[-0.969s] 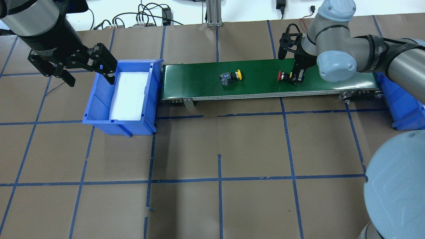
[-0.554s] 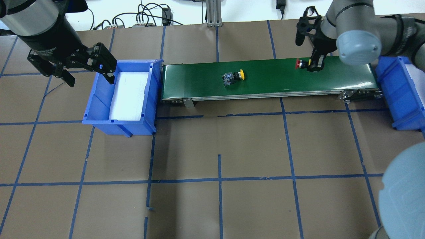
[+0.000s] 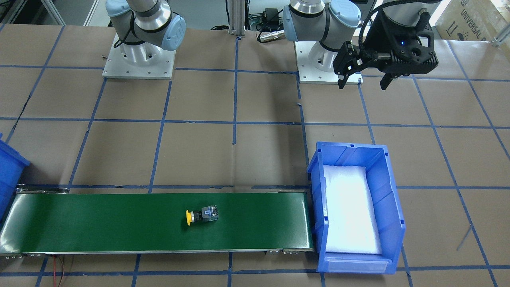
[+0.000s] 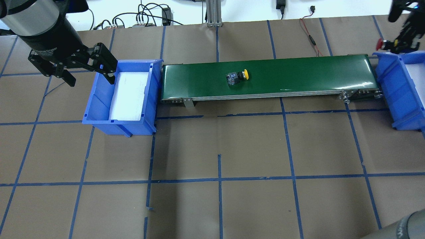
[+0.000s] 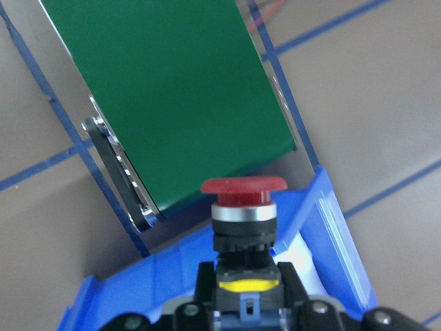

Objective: Transport two buttons from left to right
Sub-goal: 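Carry the red-capped button into the far blue bin with the right gripper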

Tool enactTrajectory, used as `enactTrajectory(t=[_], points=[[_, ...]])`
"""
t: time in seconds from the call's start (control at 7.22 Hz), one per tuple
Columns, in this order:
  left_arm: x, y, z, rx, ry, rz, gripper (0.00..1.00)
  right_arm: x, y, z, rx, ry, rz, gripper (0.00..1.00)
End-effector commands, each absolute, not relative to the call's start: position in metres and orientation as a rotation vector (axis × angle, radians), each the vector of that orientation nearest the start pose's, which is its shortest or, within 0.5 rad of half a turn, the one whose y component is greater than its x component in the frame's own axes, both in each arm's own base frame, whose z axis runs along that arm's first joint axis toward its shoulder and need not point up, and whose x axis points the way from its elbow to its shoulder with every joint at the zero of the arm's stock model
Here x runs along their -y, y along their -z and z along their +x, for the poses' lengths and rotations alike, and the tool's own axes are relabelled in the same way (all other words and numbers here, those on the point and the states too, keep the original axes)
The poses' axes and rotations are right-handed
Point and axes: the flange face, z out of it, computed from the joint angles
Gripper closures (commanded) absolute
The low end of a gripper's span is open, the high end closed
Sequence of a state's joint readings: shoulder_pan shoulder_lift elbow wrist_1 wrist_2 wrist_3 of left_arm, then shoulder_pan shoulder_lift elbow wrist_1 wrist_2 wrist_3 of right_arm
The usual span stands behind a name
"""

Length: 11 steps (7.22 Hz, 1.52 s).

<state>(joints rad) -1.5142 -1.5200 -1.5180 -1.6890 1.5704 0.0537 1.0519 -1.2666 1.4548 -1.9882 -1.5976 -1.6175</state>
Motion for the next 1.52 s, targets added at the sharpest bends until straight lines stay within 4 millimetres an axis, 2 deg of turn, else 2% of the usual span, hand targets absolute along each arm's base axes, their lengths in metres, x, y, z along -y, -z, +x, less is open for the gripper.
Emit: enactTrajectory(t=[0.0, 0.14, 0.28, 0.42, 0.55, 0.69, 0.83, 0.97, 1.11, 1.38], points=[[0.473, -0.526, -0.109, -3.133, -0.03, 0.005, 0.0, 0.585, -0.452, -0.31, -3.067, 0.169, -1.517, 0.97], [0.472, -0.525, -0.109, -3.135, -0.032, 0.005, 0.0, 0.576, -0.447, -0.336, -3.14, 0.173, -1.343, 0.97], [0.472, -0.524, -0.109, -3.133, -0.037, 0.005, 0.0, 0.577, -0.423, -0.348, -3.19, 0.163, -1.115, 0.96], [0.472, -0.524, -0.109, -3.138, -0.034, 0.005, 0.0, 0.58, -0.401, -0.358, -3.241, 0.118, -0.906, 0.96], [0.472, -0.524, -0.109, -3.133, -0.034, 0.005, 0.0, 0.577, -0.394, -0.36, -3.304, 0.083, -0.678, 0.96], [0.472, -0.523, -0.109, -3.135, -0.037, 0.005, 0.0, 0.573, -0.37, -0.359, -3.31, 0.035, -0.52, 0.95], [0.472, -0.522, -0.109, -3.133, -0.039, 0.005, 0.0, 0.573, -0.359, -0.359, -3.324, 0.043, -0.42, 0.95], [0.473, -0.521, -0.109, -3.135, -0.037, 0.005, 0.0, 0.576, -0.338, -0.361, -3.305, 0.018, -0.356, 0.95], [0.472, -0.519, -0.108, -3.131, -0.044, 0.007, 0.0, 0.58, -0.326, -0.363, -3.292, 0.025, -0.336, 0.95], [0.471, -0.518, -0.108, -3.131, -0.047, 0.007, 0.0, 0.581, -0.312, -0.363, -3.276, 0.019, -0.271, 0.94]])
